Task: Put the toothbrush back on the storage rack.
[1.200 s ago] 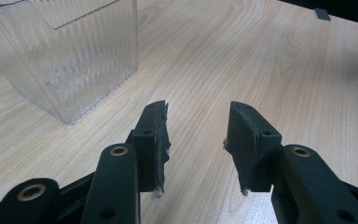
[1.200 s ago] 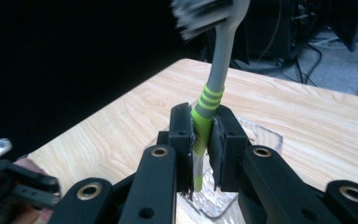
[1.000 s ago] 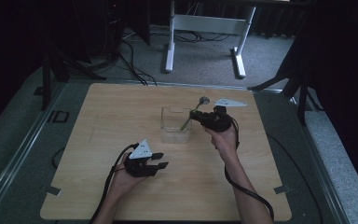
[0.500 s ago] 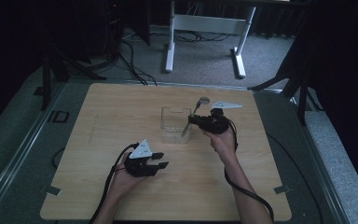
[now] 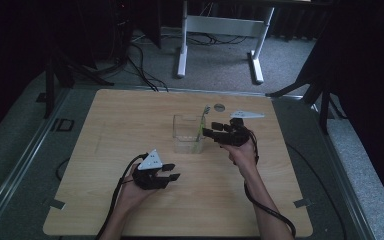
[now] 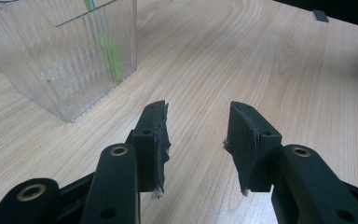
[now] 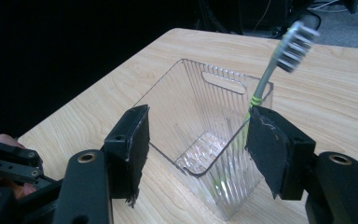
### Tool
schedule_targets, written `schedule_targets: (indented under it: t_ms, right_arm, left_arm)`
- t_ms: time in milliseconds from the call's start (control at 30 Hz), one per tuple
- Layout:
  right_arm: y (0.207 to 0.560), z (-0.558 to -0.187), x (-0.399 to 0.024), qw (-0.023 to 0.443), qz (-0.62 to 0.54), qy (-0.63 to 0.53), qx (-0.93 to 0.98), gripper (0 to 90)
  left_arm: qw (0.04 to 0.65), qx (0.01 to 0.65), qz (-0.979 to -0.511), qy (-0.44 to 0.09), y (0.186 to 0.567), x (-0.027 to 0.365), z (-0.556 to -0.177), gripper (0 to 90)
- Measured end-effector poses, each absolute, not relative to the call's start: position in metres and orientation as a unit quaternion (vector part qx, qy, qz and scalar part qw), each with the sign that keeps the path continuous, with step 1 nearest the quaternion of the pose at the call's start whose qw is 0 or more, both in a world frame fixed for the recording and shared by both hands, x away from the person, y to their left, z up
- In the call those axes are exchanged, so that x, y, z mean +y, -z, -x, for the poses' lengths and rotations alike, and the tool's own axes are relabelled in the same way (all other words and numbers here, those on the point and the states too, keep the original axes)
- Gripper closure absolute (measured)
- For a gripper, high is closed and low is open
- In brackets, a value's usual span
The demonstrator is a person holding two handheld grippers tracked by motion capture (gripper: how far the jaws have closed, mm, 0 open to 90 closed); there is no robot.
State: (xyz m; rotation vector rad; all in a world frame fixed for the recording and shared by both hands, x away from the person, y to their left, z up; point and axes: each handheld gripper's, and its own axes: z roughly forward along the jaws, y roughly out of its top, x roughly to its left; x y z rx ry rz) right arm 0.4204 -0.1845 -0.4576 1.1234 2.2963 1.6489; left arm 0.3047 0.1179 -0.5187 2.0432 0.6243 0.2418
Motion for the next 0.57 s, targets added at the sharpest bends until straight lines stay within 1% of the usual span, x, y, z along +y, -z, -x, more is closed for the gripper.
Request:
schedule_targets:
  t_ms: [333,567]
  right_arm:
    - [0.457,-0.414,-0.196,0.05,-0.374,-0.551,0.745,38.8]
    - [0.457,-0.409,-0.202,0.051,-0.372,-0.548,0.747,38.8]
  left_arm:
    - [0.473,0.257,-0.837,-0.102,0.519,0.118,-0.304,56.3]
    - [0.47,0.272,-0.833,-0.109,0.521,0.124,-0.305,55.2]
